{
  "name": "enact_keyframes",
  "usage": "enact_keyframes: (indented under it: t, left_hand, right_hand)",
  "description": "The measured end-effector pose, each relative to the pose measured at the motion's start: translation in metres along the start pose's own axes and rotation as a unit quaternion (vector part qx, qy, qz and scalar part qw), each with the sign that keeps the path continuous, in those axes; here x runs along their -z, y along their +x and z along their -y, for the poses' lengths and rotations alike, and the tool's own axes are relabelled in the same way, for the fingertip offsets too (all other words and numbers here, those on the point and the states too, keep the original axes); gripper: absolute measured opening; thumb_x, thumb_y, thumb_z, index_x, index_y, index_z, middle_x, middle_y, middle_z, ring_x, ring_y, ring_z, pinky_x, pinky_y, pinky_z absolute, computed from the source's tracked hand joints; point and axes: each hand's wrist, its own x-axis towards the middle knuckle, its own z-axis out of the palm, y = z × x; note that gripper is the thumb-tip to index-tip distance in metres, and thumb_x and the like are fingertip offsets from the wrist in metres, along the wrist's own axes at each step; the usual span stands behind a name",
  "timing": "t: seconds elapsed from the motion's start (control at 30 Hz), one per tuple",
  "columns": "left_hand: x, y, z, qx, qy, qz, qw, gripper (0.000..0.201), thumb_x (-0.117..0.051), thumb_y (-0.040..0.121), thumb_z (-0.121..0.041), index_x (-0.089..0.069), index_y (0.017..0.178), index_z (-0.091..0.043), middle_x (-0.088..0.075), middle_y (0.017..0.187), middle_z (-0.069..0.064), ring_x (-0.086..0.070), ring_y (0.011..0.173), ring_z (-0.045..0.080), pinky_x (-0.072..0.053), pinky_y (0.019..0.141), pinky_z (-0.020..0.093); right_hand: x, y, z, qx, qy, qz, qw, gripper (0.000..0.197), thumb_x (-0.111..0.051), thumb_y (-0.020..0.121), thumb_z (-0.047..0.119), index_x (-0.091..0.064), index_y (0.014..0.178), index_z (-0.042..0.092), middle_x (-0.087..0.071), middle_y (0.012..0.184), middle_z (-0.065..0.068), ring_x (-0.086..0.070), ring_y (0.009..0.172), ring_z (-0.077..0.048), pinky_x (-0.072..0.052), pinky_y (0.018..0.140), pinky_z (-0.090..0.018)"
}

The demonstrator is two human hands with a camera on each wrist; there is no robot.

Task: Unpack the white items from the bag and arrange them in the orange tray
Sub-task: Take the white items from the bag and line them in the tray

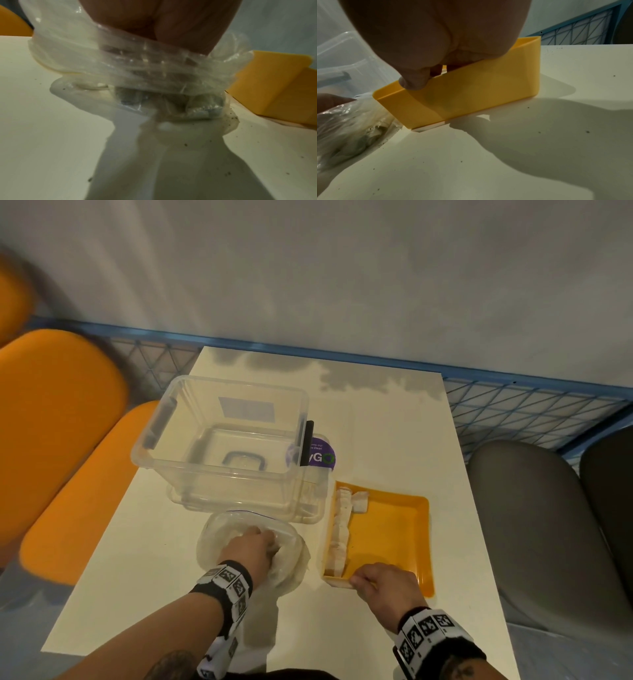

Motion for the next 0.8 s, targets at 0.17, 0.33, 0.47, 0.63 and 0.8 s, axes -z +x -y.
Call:
enact_keyframes:
  t: [0.17,0.33,0.47,0.63,0.8]
  left_hand:
    - [0.014,-0.009,0.003,0.027,-0.055,-0.051,0.997,0.005,-0.055,0.093,-0.029,-0.054,0.092,-0.024,-0.064,0.081,-0.003,-0.057,0.071,0.015,-0.043,0.067,0.026]
    - [0.032,-0.016,0.016,0.027,-0.183,-0.045,0.982,0.020,-0.054,0.095,-0.019,-0.062,0.089,-0.036,-0.068,0.082,-0.007,-0.063,0.076,0.012,-0.045,0.066,0.023]
    - [0.044,-0.018,0.019,0.077,-0.443,-0.008,0.893,0.018,-0.053,0.097,-0.007,-0.069,0.100,-0.017,-0.066,0.078,0.009,-0.060,0.069,0.026,-0.060,0.076,0.049]
    - [0.065,-0.028,-0.013,0.062,-0.636,0.105,0.762,0.018,-0.046,0.102,-0.005,-0.062,0.109,-0.005,-0.063,0.082,0.018,-0.060,0.063,0.025,-0.051,0.052,0.032]
    - [0.066,-0.025,-0.041,-0.017,-0.560,0.136,0.817,0.013,-0.051,0.100,-0.009,-0.062,0.097,-0.015,-0.053,0.066,0.000,-0.046,0.053,0.014,-0.040,0.050,0.026]
  right_hand:
    - [0.000,0.000,0.000,-0.001,-0.004,0.002,1.000,0.036,-0.037,0.098,0.056,-0.064,0.113,0.037,-0.066,0.117,0.012,-0.055,0.112,-0.017,-0.036,0.099,-0.037]
    - [0.004,0.000,0.002,-0.008,0.004,0.010,1.000,0.035,-0.038,0.098,0.056,-0.064,0.113,0.038,-0.066,0.117,0.012,-0.055,0.112,-0.017,-0.037,0.101,-0.038]
    - [0.009,-0.005,0.006,-0.008,0.016,0.012,1.000,0.034,-0.040,0.097,0.055,-0.065,0.113,0.038,-0.066,0.116,0.013,-0.055,0.111,-0.015,-0.038,0.103,-0.037]
    - [0.017,-0.009,0.012,-0.015,0.034,0.014,0.999,0.032,-0.042,0.095,0.057,-0.065,0.108,0.039,-0.067,0.112,0.016,-0.058,0.109,-0.013,-0.039,0.103,-0.035]
    - [0.033,-0.007,0.023,0.015,0.081,-0.023,0.996,0.026,-0.045,0.091,0.062,-0.061,0.099,0.043,-0.067,0.106,0.020,-0.060,0.104,-0.007,-0.044,0.099,-0.034]
